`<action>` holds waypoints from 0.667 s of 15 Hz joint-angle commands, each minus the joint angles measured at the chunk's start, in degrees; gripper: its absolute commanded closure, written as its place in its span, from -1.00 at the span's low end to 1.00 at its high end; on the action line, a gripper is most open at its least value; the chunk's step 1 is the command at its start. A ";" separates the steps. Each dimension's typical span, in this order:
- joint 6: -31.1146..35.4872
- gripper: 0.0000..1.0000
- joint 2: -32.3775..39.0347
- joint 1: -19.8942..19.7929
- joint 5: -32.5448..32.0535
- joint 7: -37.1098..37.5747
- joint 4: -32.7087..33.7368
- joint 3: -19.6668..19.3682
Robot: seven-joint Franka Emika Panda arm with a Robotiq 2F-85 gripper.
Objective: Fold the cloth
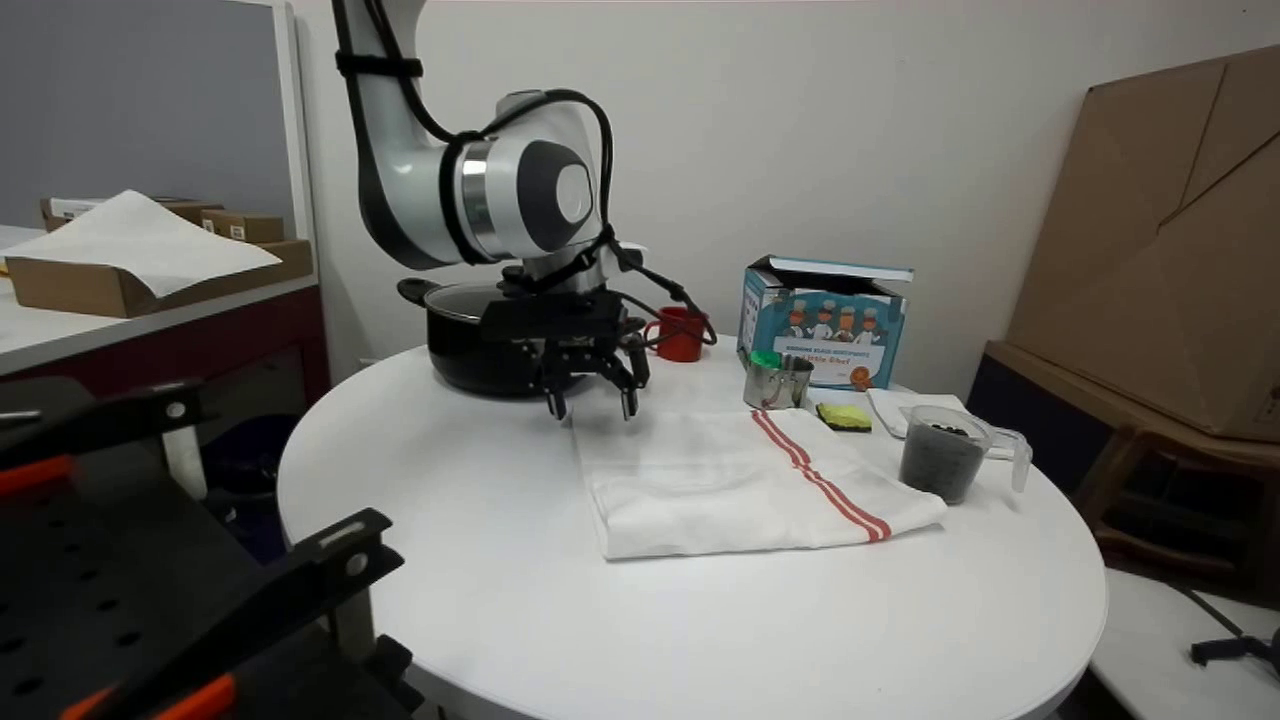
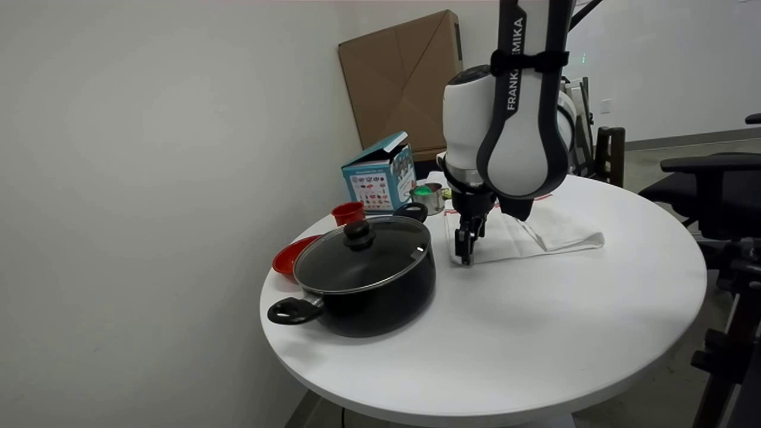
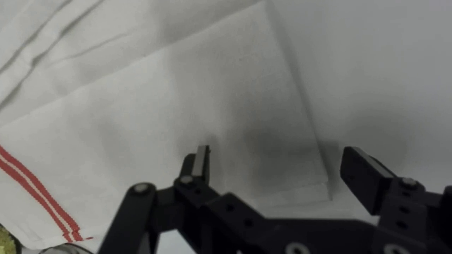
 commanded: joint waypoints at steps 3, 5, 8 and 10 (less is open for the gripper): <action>-0.88 -0.91 0.95 -1.17 1.10 -0.64 2.75 1.57; -0.71 -0.95 0.81 -1.42 1.10 -0.66 2.81 2.14; -0.60 -0.90 1.08 -1.26 1.08 -0.61 3.07 2.53; -0.32 -0.82 1.34 -1.13 1.14 -0.51 3.26 2.59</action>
